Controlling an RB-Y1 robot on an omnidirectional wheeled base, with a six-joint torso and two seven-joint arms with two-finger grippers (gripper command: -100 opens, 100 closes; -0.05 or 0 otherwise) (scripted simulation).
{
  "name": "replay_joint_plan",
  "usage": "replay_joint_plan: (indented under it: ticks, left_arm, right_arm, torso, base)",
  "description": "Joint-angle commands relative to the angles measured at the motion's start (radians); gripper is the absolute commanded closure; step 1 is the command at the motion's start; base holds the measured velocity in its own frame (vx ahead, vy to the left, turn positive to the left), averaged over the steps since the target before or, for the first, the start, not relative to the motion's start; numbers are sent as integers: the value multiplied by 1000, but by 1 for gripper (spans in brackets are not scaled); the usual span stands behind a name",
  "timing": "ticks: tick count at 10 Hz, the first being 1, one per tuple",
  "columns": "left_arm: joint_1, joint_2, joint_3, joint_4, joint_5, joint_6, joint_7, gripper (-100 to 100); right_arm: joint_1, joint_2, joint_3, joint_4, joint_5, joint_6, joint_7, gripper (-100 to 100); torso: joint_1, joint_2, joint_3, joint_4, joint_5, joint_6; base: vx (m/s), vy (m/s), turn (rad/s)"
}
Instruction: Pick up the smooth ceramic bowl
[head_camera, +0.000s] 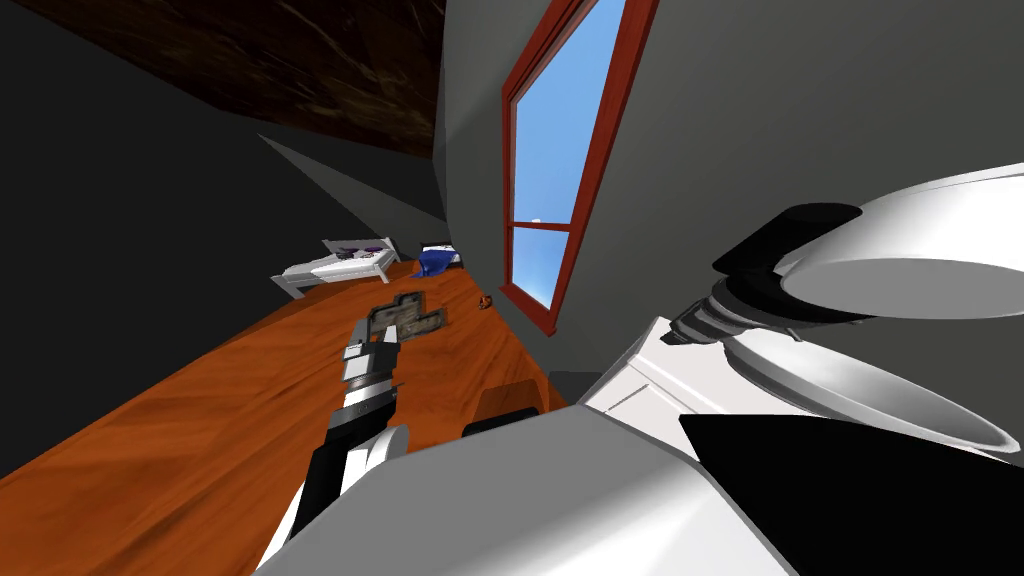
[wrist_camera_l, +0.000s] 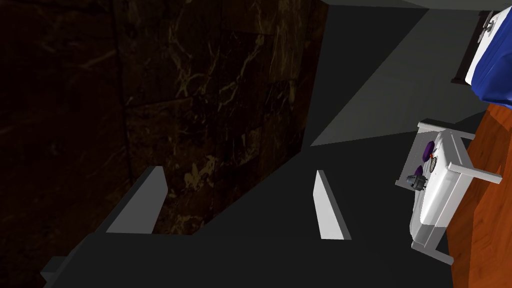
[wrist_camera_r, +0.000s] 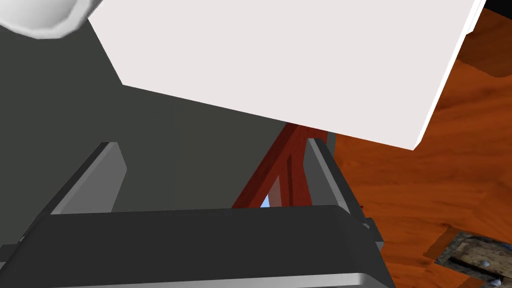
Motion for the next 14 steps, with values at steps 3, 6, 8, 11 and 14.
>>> replay_joint_plan:
  ticks: [3,6,8,11,14]
  left_arm:
    - [0,0,0,0,0,0,0,0]
    - [0,0,0,0,0,0,0,0]
    - [0,0,0,0,0,0,0,0]
    - [0,0,0,0,0,0,0,0]
    - [0,0,0,0,0,0,0,0]
  right_arm:
    - [-72,-112,65,-1,-73,90,84,-100]
    - [-102,-193,94,-2,-103,125,120,-100]
    - [-129,-241,120,-4,-128,157,151,-100]
    - [-187,-345,185,-10,-184,225,218,-100]
    - [-198,-375,196,-20,-204,242,226,-100]
  torso:
    - [0,0,0,0,0,0]
    - [-1,1,0,0,0,0]
    - [0,1,0,0,0,0]
    - [-2,0,0,0,-1,0]
    - [-1,-1,0,0,-1,0]
  base:
    - [-11,-29,90]
    - [-13,-31,56]
    - [-13,-29,54]
    - [-7,-51,66]
    - [3,-35,22]
